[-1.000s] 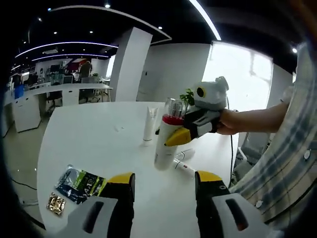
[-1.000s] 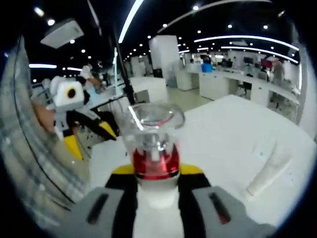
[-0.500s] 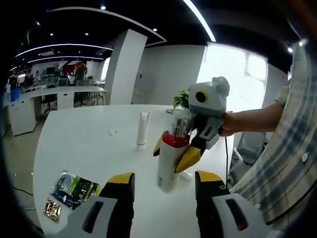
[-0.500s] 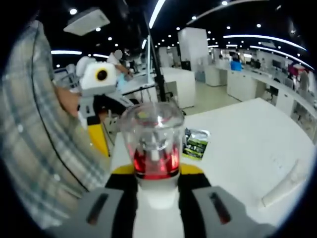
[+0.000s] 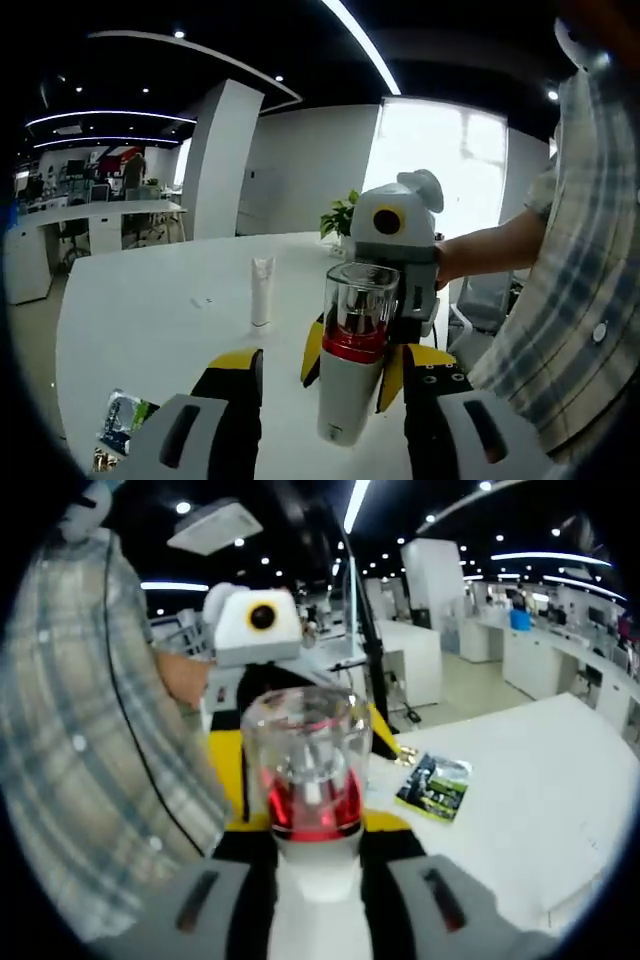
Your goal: Arrange the skincare products in the storage area until every visible bottle or jar stands upright without overlapping.
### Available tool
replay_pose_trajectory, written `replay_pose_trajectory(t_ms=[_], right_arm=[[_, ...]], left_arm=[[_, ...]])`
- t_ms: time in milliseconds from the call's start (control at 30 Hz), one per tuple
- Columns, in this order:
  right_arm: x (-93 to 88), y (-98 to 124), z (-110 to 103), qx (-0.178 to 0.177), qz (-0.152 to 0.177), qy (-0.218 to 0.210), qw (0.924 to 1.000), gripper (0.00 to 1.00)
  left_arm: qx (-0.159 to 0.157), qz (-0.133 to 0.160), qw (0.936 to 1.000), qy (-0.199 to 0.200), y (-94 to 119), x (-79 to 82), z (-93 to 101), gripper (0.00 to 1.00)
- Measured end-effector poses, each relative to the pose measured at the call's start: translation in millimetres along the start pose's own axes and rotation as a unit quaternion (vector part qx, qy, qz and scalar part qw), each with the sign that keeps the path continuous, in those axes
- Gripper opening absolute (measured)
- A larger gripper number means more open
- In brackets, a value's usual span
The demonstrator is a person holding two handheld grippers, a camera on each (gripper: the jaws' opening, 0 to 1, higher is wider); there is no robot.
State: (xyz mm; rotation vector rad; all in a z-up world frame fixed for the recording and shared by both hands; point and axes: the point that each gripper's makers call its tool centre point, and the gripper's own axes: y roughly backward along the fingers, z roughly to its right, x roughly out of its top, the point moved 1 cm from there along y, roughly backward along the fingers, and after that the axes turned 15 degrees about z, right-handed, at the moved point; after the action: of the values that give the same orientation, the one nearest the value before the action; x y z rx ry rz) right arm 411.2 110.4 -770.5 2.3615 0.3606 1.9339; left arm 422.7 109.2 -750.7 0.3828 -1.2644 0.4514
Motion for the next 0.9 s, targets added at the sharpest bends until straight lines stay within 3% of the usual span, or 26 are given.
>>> replay_pose_trajectory(t_ms=[267, 500, 767, 900], right_arm=[[2.5, -4, -19, 0.036, -0.010, 0.010, 0.9992, 0.28], [2.4, -1, -26, 0.045, -0.011, 0.008, 0.9989, 0.28], [2.1, 3, -26, 0.038, -0.007, 0.006, 0.9992, 0.29], [2.3, 4, -24, 0.034, -0.006, 0.003, 0.9994, 0.29]], left_arm=[[-0.058, 0.003, 0.9983, -0.003, -2, 6.3, 18.9, 0.52], [-0.094, 0.003, 0.9955, 0.009, -7, 6.9, 30.7, 0.45], [-0.096, 0.013, 0.9953, 0.003, -17, 9.2, 32.8, 0.45], [-0.115, 0.015, 0.9932, -0.002, -21, 11.8, 39.8, 0.35]])
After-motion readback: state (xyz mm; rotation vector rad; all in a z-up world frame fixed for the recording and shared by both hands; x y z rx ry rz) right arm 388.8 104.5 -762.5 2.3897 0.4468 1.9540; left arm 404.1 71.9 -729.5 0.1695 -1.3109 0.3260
